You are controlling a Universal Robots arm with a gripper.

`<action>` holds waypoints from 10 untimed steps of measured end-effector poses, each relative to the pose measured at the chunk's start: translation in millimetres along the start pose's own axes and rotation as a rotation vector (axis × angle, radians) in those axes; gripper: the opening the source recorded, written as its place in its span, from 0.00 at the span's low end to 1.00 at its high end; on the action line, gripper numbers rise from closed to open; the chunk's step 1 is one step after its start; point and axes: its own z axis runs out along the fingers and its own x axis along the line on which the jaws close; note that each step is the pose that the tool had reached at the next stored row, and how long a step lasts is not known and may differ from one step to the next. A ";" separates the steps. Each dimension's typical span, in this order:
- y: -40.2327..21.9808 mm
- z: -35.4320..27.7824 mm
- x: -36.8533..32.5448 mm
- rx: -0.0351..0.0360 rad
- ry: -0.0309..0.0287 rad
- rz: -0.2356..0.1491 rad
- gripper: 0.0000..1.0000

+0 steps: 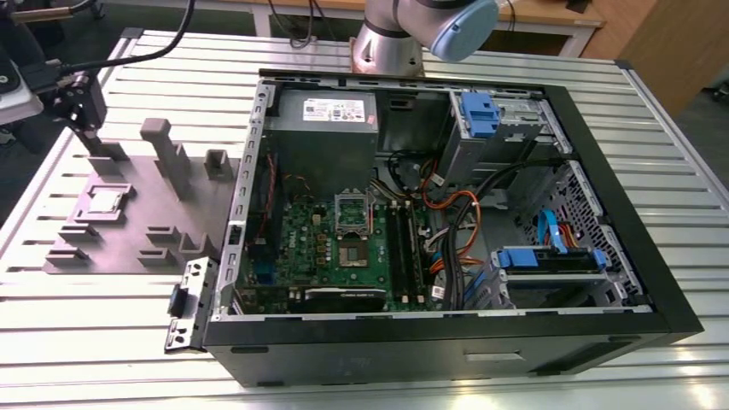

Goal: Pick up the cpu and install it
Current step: 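Pick up the cpu and move it towards the insertion slot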

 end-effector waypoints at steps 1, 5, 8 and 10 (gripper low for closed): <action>-0.1 1.8 0.0 0.0000 0.0000 0.000 0.66; -0.4 9.2 -0.1 0.0000 0.0000 0.000 0.66; -0.6 14.4 -0.1 0.0001 0.0002 0.000 0.66; -0.8 18.1 -0.1 0.0001 0.0001 0.000 0.66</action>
